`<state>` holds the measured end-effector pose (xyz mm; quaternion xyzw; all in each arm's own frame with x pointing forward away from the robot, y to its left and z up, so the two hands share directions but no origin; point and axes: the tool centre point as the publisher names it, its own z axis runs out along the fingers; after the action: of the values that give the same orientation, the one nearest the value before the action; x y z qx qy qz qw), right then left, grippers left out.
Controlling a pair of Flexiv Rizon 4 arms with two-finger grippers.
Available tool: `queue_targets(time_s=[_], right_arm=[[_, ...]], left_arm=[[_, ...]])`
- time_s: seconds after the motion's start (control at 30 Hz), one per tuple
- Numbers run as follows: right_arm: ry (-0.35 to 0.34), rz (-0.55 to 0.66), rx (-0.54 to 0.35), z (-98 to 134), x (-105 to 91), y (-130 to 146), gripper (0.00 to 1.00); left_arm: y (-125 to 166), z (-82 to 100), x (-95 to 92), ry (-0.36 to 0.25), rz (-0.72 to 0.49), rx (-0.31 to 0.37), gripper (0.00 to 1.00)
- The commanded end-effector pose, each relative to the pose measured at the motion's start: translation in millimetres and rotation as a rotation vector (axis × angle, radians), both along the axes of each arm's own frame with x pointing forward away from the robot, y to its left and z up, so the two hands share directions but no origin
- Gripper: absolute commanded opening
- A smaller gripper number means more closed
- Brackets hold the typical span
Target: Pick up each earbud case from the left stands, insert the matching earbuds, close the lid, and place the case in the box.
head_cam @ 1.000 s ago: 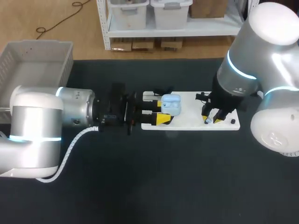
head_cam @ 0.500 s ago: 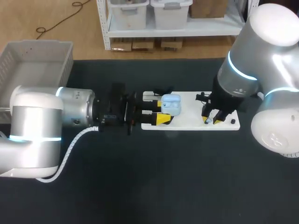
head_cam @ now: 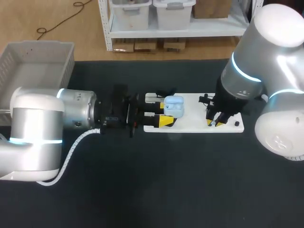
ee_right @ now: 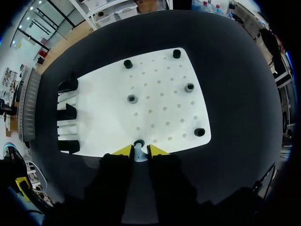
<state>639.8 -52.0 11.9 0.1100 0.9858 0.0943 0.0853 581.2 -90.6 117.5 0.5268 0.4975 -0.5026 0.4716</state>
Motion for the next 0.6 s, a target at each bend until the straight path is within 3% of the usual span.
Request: queue_targets(time_s=[0.03, 0.6], right_arm=[[-0.002, -0.002, -0.001, 0.3, -0.3, -0.7, 0.00], [-0.030, -0.033, 0.009, 39.1, -13.9, -10.5, 0.00]], left_arm=[[0.5, -0.6, -1.3, -0.003, 0.004, -0.003, 0.00], [0.5, -0.6, -1.3, -0.003, 0.004, -0.003, 0.00]])
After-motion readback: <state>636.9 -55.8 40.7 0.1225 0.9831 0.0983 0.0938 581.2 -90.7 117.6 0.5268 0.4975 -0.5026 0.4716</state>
